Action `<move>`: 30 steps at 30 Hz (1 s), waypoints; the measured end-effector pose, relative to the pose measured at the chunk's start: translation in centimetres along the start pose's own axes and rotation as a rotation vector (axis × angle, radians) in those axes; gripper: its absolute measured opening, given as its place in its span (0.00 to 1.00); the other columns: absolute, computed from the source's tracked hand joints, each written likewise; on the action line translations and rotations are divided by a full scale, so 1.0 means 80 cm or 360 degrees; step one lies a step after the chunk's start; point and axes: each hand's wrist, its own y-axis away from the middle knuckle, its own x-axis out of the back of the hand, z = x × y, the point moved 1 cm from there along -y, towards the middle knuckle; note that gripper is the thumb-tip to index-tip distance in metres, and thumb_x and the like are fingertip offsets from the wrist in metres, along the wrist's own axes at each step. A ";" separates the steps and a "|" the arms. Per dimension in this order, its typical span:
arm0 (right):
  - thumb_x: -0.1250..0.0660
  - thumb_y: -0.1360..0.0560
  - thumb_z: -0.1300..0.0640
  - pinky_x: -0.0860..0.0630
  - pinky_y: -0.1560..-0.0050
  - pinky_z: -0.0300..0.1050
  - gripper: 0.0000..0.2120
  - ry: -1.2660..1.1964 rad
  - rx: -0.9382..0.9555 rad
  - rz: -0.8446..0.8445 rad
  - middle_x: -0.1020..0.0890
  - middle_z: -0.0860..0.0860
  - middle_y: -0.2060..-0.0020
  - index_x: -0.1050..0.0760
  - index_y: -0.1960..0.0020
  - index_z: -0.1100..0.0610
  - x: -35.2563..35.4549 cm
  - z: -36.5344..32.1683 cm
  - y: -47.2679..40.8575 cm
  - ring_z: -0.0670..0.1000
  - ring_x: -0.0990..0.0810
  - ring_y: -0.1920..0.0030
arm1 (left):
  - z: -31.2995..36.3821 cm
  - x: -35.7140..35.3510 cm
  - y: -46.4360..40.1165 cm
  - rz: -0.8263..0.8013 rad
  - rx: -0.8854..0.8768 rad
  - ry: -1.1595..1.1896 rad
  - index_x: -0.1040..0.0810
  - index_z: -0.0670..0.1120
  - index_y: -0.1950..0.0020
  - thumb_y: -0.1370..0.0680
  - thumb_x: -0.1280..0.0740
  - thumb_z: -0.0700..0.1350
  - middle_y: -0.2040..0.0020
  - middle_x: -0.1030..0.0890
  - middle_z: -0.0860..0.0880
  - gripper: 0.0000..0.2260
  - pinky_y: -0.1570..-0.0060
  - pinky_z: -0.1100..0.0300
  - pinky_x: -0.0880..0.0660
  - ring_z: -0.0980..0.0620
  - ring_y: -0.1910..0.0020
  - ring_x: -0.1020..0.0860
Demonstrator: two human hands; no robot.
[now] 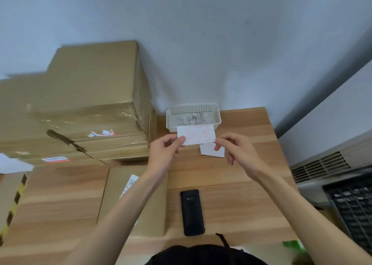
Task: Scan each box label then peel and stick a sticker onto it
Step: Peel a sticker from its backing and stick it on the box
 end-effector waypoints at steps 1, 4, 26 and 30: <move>0.31 0.21 0.58 0.32 0.71 0.45 0.06 -0.0001 0.0032 -0.0025 0.15 0.54 0.59 0.19 0.53 0.59 0.006 -0.005 0.003 0.53 0.33 0.75 | 0.002 -0.004 0.008 0.0004 -0.0018 0.0026 0.14 0.47 0.52 0.22 0.27 0.45 0.70 0.23 0.58 0.03 0.64 0.65 0.31 0.57 0.67 0.30; 0.32 0.21 0.60 0.33 0.71 0.46 0.05 0.0011 0.0082 -0.0060 0.16 0.54 0.61 0.19 0.54 0.59 0.027 -0.013 0.013 0.51 0.33 0.75 | 0.005 -0.018 0.023 0.0020 -0.0037 0.0083 0.14 0.47 0.52 0.22 0.27 0.45 0.68 0.22 0.54 0.03 0.63 0.63 0.31 0.56 0.66 0.29; 0.31 0.22 0.64 0.40 0.70 0.48 0.06 -0.0088 0.0199 -0.0154 0.16 0.56 0.61 0.17 0.56 0.59 0.096 -0.020 0.044 0.50 0.38 0.74 | 0.029 -0.082 0.064 0.0018 -0.0124 0.0082 0.14 0.47 0.54 0.22 0.27 0.45 0.68 0.22 0.51 0.03 0.60 0.59 0.29 0.54 0.65 0.29; 0.31 0.22 0.63 0.42 0.70 0.48 0.04 -0.0099 0.0227 -0.0142 0.16 0.58 0.61 0.17 0.54 0.61 0.098 -0.021 0.046 0.49 0.38 0.73 | 0.033 -0.087 0.065 0.0005 -0.0117 0.0071 0.13 0.46 0.53 0.22 0.27 0.44 0.68 0.23 0.50 0.03 0.60 0.59 0.29 0.53 0.64 0.28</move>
